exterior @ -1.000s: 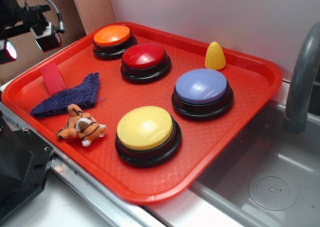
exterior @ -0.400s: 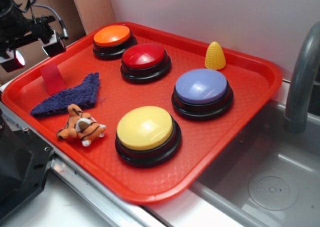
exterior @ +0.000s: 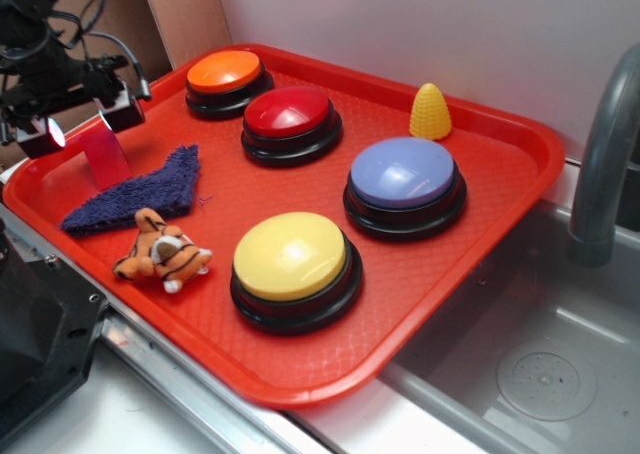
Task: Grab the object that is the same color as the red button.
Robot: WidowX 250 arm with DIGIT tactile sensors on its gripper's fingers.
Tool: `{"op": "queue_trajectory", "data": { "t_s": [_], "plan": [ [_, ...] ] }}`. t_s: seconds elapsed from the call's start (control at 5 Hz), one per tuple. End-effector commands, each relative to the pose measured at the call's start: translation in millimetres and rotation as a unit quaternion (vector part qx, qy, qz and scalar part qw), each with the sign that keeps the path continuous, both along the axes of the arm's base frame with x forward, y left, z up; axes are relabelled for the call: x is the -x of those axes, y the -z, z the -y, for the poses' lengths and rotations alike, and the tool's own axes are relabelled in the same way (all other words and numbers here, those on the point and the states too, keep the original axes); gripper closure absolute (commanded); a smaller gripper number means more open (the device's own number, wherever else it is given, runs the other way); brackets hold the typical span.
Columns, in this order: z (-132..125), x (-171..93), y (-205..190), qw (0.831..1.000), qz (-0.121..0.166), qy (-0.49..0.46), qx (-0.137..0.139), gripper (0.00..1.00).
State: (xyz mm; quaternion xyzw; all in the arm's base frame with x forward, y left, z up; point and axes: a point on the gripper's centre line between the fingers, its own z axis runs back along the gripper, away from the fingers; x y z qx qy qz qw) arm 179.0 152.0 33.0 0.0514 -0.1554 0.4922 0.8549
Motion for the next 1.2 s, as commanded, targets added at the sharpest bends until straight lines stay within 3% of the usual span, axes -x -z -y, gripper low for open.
{"op": "queue_trajectory", "data": {
  "t_s": [0.0,0.2,0.4,0.6,0.8,1.0],
  "plan": [
    [1.6,-9.3,17.8,0.998,0.042,0.049,0.008,0.0],
    [4.7,-2.5,12.5,0.999,0.016,0.05,-0.012,1.0],
    [11.5,0.8,1.0,0.997,0.0,0.076,-0.021,1.0],
    [21.8,-2.2,-14.4,0.991,-0.023,0.133,-0.005,1.0],
    [40.2,-25.4,-41.3,0.977,-0.035,0.211,0.008,1.0],
    [72.4,-51.3,-66.8,0.945,-0.067,0.32,0.033,1.0]
  ]
}}
